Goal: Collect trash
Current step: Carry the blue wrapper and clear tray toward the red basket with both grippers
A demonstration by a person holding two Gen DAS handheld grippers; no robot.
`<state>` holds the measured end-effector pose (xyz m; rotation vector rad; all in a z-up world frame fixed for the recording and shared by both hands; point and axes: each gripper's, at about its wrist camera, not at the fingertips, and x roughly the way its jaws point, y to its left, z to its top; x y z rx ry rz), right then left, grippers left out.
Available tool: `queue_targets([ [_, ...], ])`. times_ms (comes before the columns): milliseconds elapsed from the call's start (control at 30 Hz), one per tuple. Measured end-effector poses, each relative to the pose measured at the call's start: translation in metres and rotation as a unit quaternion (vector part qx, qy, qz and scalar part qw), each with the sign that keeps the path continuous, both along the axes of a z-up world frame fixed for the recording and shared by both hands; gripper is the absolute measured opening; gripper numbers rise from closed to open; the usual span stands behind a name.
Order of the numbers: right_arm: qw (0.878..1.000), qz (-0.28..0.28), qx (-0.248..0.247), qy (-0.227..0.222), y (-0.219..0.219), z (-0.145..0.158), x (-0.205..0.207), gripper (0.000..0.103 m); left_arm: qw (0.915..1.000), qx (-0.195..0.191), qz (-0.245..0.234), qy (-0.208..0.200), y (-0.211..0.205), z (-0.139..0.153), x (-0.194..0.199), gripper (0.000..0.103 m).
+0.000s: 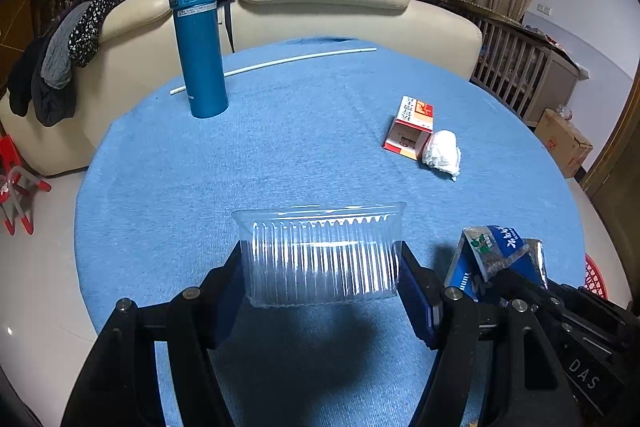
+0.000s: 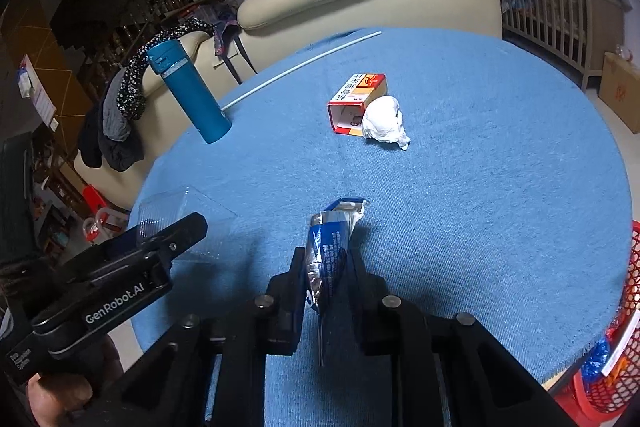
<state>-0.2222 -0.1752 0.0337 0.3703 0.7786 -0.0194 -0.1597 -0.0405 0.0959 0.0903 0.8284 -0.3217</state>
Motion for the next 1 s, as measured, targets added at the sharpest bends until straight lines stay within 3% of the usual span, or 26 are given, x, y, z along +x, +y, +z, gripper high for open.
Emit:
queue_targets([
  [467,0.999,-0.021,-0.007,-0.023,-0.012,0.009,-0.020,0.020,0.9998,0.005,-0.010,-0.014,-0.011,0.009,-0.016,0.071],
  [1000,0.996,-0.068,-0.006,-0.048,-0.048,0.014,-0.054,0.020,0.9976,0.034,-0.056,-0.022,-0.058,0.008,-0.041,0.071],
])
